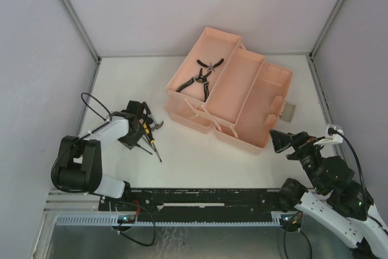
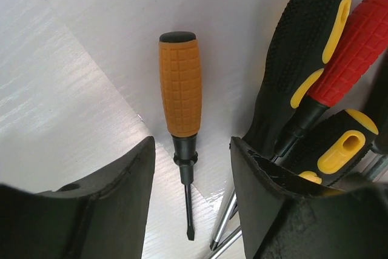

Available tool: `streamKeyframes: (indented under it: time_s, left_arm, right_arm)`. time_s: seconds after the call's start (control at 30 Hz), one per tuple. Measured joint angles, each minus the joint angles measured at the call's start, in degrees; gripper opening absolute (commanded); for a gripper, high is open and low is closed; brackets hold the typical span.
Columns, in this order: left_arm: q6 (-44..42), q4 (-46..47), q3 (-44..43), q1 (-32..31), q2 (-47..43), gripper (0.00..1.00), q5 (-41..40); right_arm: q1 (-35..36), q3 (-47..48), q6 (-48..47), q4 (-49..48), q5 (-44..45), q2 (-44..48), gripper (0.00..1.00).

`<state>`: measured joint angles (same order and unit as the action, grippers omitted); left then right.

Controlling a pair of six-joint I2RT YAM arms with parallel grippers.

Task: Pack the tool kit
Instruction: Pick up the screwdriver from the center of the board.

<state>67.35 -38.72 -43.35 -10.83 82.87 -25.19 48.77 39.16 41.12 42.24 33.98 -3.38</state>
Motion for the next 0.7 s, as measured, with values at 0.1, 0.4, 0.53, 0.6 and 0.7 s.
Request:
streamKeyframes:
  time_s: [0.1,0.4,0.53,0.6,0.7]
  left_arm:
    - [0.02,0.39,0.0,0.13,0.17,0.54,0.22]
    - [0.0,1.77,0.17,0.5,0.5,0.44,0.44]
    - [-0.02,2.05,0.17,0.9,0.5,0.41,0.44]
    - [-0.02,2.1,0.17,1.05,0.52,0.41,0.44]
    - [-0.02,2.14,0.17,1.07,0.52,0.4,0.46]
  right_arm:
    - [0.0,0.0,0.04,-0.02,0.02,0.0,0.95]
    - [0.0,0.0,0.31,-0.04,0.02,-0.02,0.95]
    - [0.0,0.0,0.28,-0.04,0.13,-0.02,0.95]
    - [0.0,0.0,0.28,-0.07,0.2,-0.02,0.95]
    - [0.0,0.0,0.28,-0.09,0.46,-0.04,0.95]
